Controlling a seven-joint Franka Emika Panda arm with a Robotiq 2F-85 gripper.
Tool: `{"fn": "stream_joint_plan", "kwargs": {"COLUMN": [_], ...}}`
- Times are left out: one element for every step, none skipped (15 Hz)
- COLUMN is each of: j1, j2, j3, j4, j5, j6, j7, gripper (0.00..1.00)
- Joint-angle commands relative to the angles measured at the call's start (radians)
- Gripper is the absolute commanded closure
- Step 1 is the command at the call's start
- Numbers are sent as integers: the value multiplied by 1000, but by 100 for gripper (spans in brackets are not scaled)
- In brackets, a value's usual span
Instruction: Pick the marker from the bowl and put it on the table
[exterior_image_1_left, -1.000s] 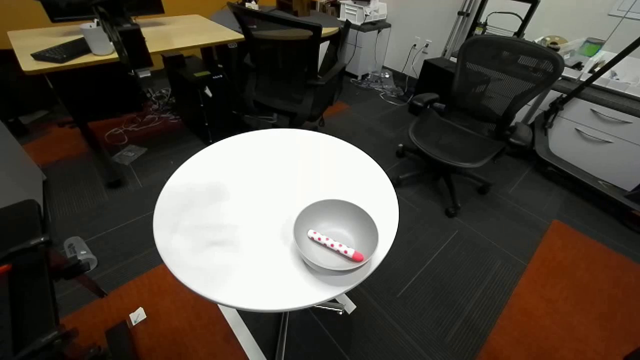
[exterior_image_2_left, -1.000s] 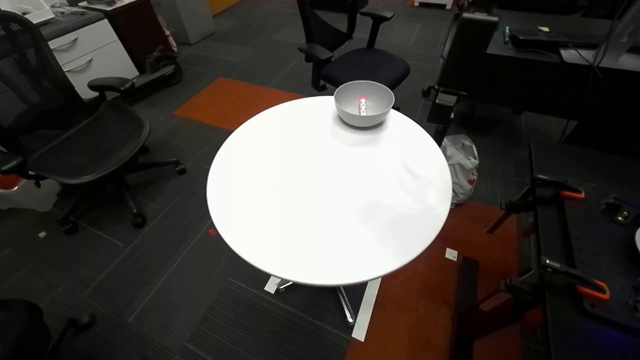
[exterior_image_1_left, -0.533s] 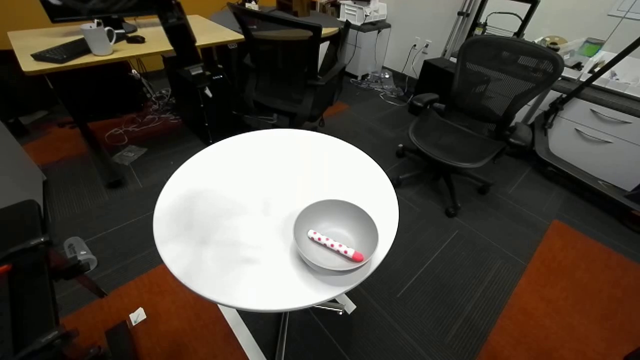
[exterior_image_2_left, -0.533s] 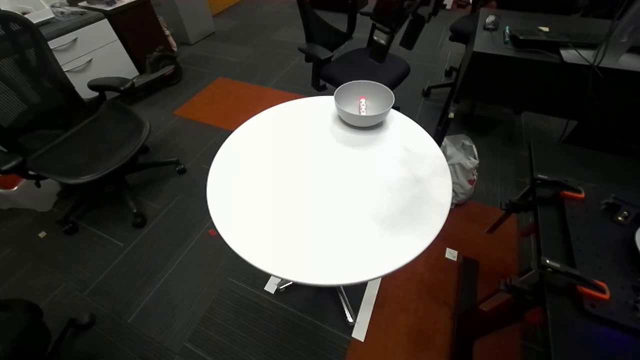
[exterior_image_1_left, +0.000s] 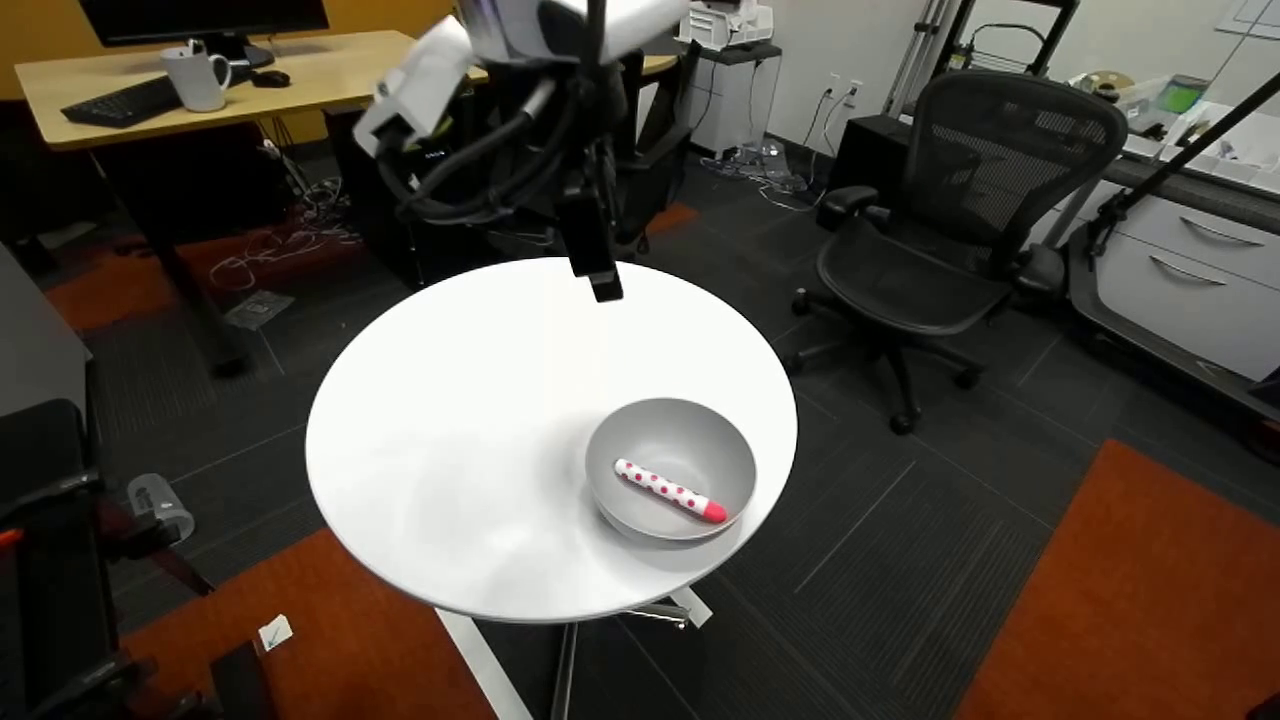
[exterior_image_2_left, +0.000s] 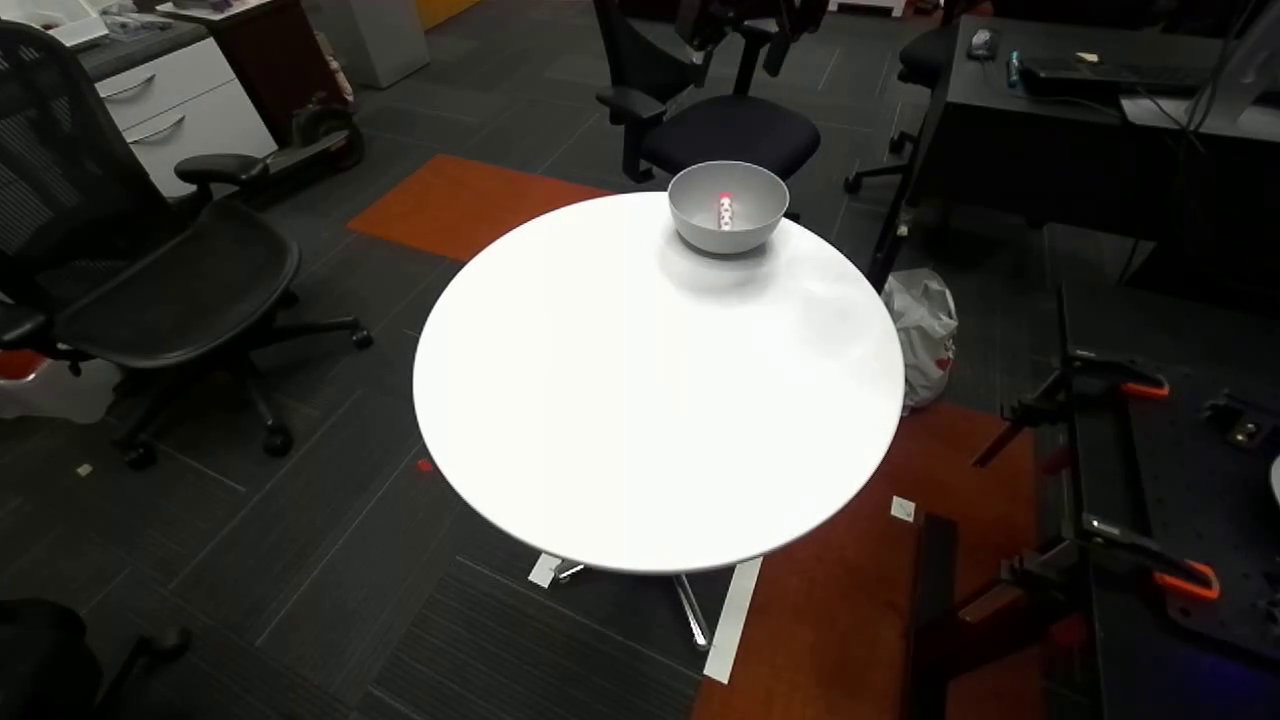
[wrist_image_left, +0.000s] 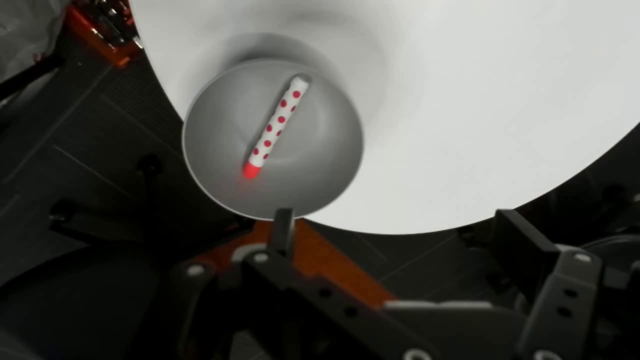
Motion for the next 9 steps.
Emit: {"fn": "stream_joint_plan", "kwargs": {"j1": [34,44,52,61,68,65,62,57,53], "j2": [140,168,195,214,236,255,269,287,301], "j3": [-74,-95,-111,-126,-139,-140,-139,-136,-134], "j4": [143,168,193,215,240,262,282,301,321], "j5": [-53,-58,-55,-56,-57,-43,-35,-30,-29], "j6": [-40,-49,-64,-90,-125,-154,-184,-209,-239], "j7": [206,262,314,363,412,440,466,490,512], "gripper": [0,0,0,0,0,0,0,0,0]}}
